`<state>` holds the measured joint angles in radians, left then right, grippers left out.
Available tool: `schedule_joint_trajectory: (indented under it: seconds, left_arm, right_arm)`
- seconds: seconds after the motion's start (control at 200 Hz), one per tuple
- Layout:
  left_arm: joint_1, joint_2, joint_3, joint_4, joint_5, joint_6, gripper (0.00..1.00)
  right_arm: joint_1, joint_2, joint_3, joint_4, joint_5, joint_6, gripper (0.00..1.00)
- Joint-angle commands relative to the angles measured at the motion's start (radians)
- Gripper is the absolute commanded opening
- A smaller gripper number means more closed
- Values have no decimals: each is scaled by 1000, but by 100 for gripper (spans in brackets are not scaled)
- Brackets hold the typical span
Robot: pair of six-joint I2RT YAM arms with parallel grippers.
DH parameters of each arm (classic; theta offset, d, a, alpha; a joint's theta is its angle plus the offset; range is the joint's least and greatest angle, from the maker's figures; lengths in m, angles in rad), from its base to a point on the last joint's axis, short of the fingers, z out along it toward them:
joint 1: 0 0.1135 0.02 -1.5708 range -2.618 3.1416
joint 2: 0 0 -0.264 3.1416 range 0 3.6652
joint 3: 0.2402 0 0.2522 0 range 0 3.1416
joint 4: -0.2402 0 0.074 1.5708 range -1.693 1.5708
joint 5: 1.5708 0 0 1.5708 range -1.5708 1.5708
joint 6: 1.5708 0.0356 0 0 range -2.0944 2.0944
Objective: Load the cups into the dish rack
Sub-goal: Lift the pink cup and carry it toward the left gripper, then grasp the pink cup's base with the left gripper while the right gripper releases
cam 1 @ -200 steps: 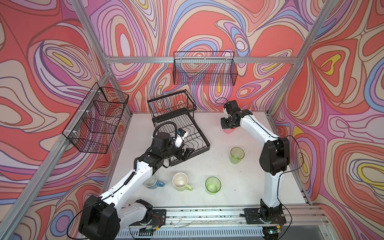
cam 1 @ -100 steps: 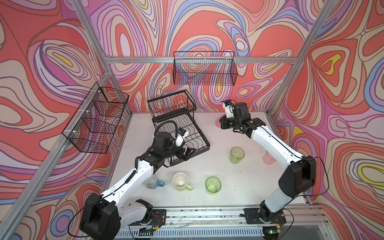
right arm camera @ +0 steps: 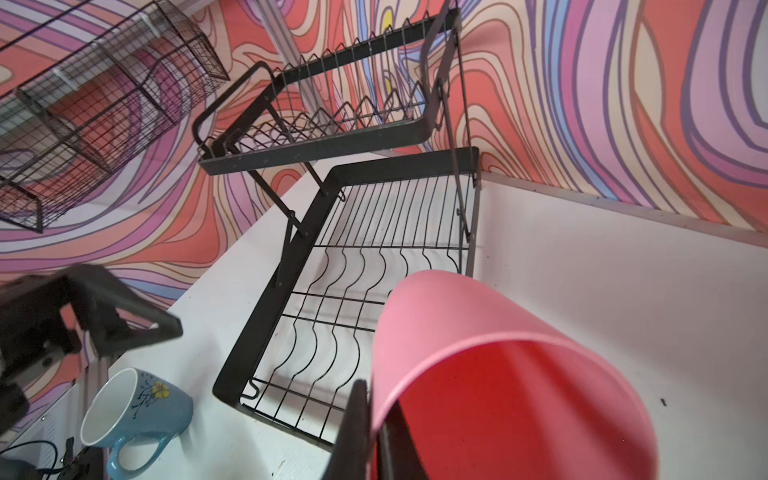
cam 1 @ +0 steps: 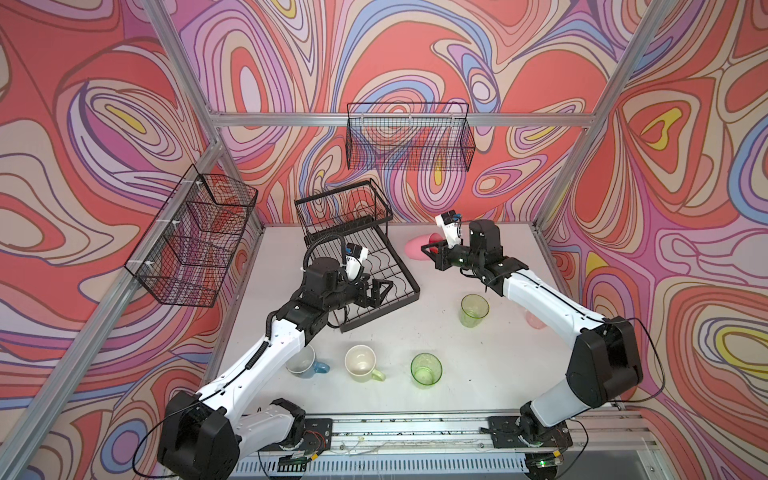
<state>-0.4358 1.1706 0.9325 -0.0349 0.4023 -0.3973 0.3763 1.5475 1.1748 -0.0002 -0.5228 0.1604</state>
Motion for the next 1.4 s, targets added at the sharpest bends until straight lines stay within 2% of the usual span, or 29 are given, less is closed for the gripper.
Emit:
schedule_joint_trajectory:
  seconds: [0.0, 0.275, 0.626, 0.841, 1.397]
  left_arm:
    - [-6, -6, 66, -24, -86, -199, 90]
    - [-7, -43, 82, -14, -177, -592, 90]
    - [-13, -14, 27, 155, -189, -929, 96]
    - [-45, 11, 29, 213, -212, -1055, 96]
    - [-154, 31, 19, 242, -392, -1270, 93]
  right_arm:
    - [9, -74, -68, 196, -61, 50, 0]
    - [39, -139, -153, 332, -104, 100, 0]
    - [123, -154, -234, 591, -129, 215, 0]
    - [157, -120, -234, 685, -175, 280, 0]
    - [187, -90, -241, 690, -179, 241, 0]
